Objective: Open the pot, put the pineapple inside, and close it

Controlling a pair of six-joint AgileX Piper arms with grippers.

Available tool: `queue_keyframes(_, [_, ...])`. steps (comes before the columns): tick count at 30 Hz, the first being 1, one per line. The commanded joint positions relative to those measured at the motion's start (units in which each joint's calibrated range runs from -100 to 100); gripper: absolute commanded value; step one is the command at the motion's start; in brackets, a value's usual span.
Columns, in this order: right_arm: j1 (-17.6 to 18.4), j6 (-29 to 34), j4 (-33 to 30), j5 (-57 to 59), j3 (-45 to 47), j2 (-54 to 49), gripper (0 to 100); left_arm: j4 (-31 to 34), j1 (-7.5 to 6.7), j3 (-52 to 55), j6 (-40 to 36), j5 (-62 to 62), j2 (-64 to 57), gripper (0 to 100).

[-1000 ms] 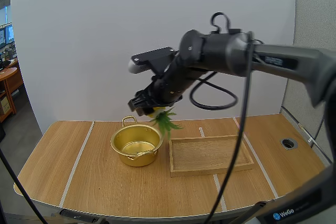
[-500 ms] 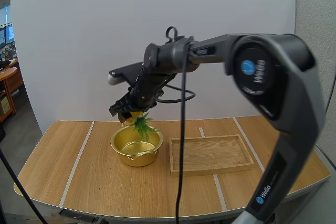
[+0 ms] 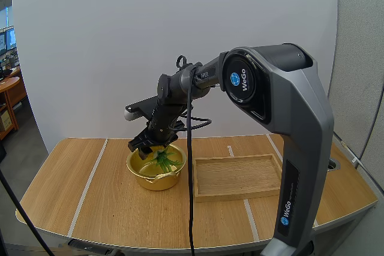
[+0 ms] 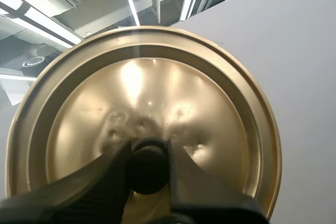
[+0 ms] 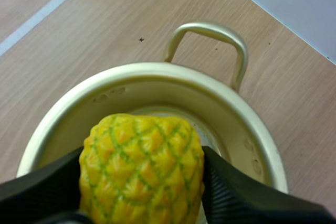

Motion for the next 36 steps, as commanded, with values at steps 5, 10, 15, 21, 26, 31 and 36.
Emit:
queue_keyframes(5, [0.1,-0.13,-0.7,-0.86,-0.48,3.45,0,0.63,-0.15,-0.37,-0.58,-2.04,-0.31,0])
queue_keyframes(10, [0.1,-0.13,-0.85,-2.32,-0.48,5.64,0,0.63,-0.15,-0.37,-0.58,-2.04,-0.31,0])
queue_keyframes(15, [0.1,-0.13,-1.11,-2.71,-0.62,6.3,0,0.63,-0.15,-0.37,-0.58,-2.04,-0.31,0])
queue_keyframes(21, [0.1,-0.13,-0.95,-2.84,-0.62,6.3,0,0.63,-0.15,-0.37,-0.58,-2.04,-0.31,0])
queue_keyframes(26, [0.1,-0.13,-0.95,-2.84,-0.87,6.3,70,0.63,-0.15,-0.37,-0.58,-2.04,-0.31,0])
queue_keyframes(31, [0.1,0.19,-0.62,-2.84,-0.87,6.3,100,0.63,-0.15,-0.37,-0.58,-2.04,-0.31,0])
queue_keyframes(36, [0.21,0.19,-0.03,-2.42,-0.87,3.53,100,0.63,-0.15,-0.37,-0.58,-2.04,-0.31,0])
